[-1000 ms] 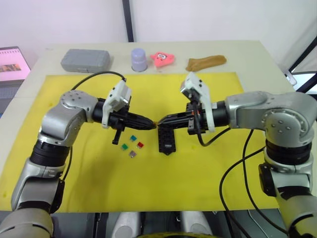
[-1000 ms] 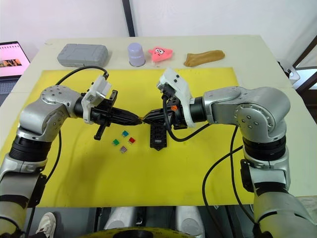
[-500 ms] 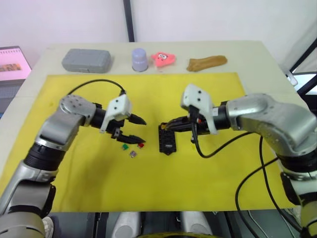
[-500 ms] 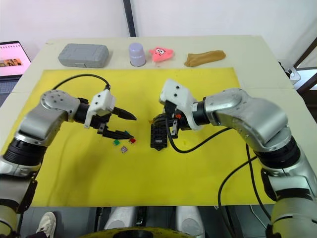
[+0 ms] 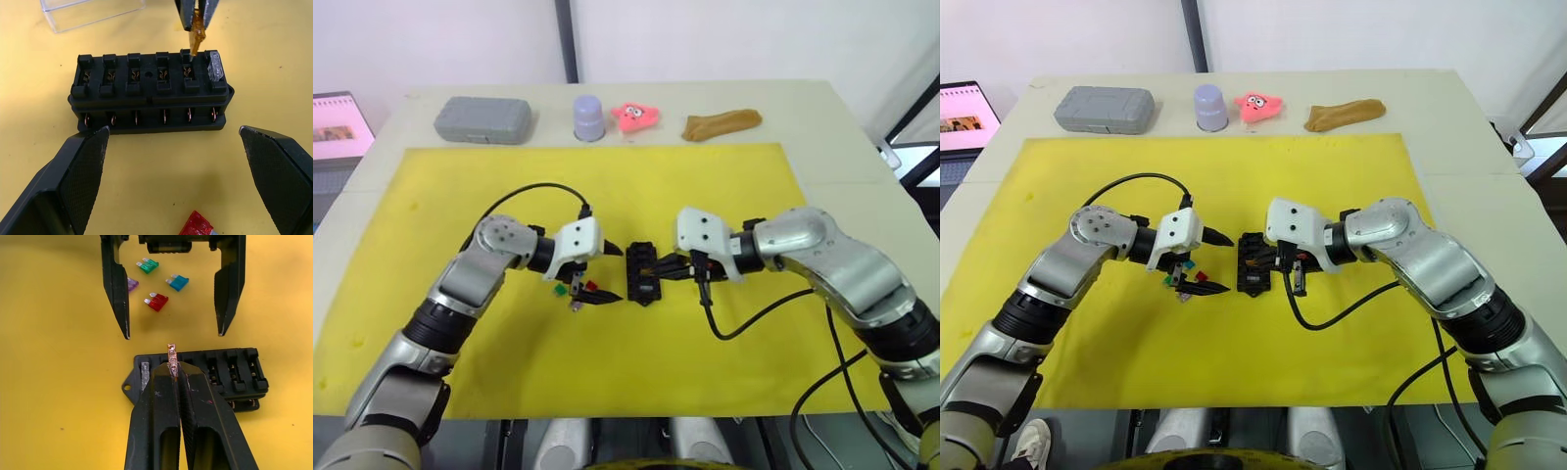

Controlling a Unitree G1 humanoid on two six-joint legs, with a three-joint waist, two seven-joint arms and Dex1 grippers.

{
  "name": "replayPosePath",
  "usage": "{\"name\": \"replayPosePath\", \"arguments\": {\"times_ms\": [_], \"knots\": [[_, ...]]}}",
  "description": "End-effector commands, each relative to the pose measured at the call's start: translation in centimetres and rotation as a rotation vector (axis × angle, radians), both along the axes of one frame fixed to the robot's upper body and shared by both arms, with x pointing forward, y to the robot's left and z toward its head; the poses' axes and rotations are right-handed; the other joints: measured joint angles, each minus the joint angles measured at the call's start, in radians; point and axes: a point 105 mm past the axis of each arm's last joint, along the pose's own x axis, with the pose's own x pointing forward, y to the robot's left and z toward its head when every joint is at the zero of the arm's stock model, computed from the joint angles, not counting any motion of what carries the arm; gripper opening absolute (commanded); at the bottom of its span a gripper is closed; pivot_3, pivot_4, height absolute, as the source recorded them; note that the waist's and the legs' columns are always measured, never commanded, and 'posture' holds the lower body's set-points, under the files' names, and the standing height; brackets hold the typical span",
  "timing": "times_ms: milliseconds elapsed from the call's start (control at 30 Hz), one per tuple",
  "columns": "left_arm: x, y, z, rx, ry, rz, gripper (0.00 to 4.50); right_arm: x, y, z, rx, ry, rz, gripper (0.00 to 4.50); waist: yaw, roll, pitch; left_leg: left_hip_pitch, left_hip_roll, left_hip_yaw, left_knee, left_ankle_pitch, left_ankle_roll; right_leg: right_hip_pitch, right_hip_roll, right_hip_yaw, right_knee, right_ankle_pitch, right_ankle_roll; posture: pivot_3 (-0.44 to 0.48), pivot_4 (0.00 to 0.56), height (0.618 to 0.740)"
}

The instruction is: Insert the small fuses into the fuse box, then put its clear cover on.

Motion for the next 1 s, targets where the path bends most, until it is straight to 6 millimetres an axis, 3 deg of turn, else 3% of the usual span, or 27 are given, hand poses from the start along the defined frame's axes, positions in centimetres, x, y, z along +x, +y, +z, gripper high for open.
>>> {"name": "replayPosePath", "arguments": {"times_ms": [33, 1000], "knots": [[-0.2, -0.3, 0.8, -0.004, -0.047, -0.019, 4.46, -0.1, 0.3, 0.2, 0.0, -0.03, 0.03, 0.0, 0.0, 0.0, 0.0, 0.0, 0.0, 0.0, 0.0, 0.0, 0.0, 0.0, 0.0, 0.0, 0.0, 0.0, 0.0, 0.0, 0.15, 0.74], [-0.4, -0.6, 0.9, -0.013, -0.055, -0.024, 4.46, 0.2, 0.3, -1.2, -0.04, -0.016, 0.021, 0.0, 0.0, 0.0, 0.0, 0.0, 0.0, 0.0, 0.0, 0.0, 0.0, 0.0, 0.0, 0.0, 0.0, 0.0, 0.0, 0.0, 0.15, 0.74]]}}
